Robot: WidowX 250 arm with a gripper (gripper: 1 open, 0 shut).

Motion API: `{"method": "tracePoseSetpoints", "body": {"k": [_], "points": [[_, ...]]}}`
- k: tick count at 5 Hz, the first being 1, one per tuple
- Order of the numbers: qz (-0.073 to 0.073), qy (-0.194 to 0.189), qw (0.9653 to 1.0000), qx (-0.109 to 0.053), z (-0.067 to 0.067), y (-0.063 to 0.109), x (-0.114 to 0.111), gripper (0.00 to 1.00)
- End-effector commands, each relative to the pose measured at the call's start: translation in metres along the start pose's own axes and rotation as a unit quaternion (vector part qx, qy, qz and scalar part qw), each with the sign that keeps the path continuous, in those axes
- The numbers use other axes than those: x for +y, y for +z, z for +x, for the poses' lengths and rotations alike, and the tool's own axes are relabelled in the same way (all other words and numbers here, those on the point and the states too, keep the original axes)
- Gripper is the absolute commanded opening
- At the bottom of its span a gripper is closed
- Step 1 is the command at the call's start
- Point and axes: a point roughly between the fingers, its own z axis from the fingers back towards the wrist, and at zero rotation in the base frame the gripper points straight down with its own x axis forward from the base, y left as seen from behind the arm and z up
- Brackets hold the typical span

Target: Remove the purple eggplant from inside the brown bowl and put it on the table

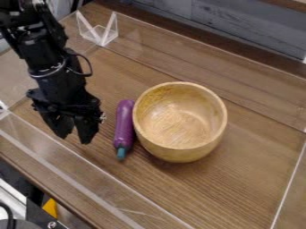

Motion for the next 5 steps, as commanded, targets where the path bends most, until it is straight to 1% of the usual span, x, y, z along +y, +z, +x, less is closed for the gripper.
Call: {"method": "tracePoseSetpoints", "body": {"k": [1,2,3,4,5], "points": [[0.008,-0.012,0.9997,-0.018,0.008,0.002,0.007,0.0],[0.011,-0.011,0.9997,-0.018,0.009,-0.009,0.003,0.0],[0.016,0.009,0.9997,-0.013,0.015,-0.021,0.009,0.0],[0.021,0.03,0.9993,-0.011,0.019,-0.028,0.014,0.0],[0.027,0.053,0.9982,-0.008,0.02,-0.03,0.006,1.0]]}}
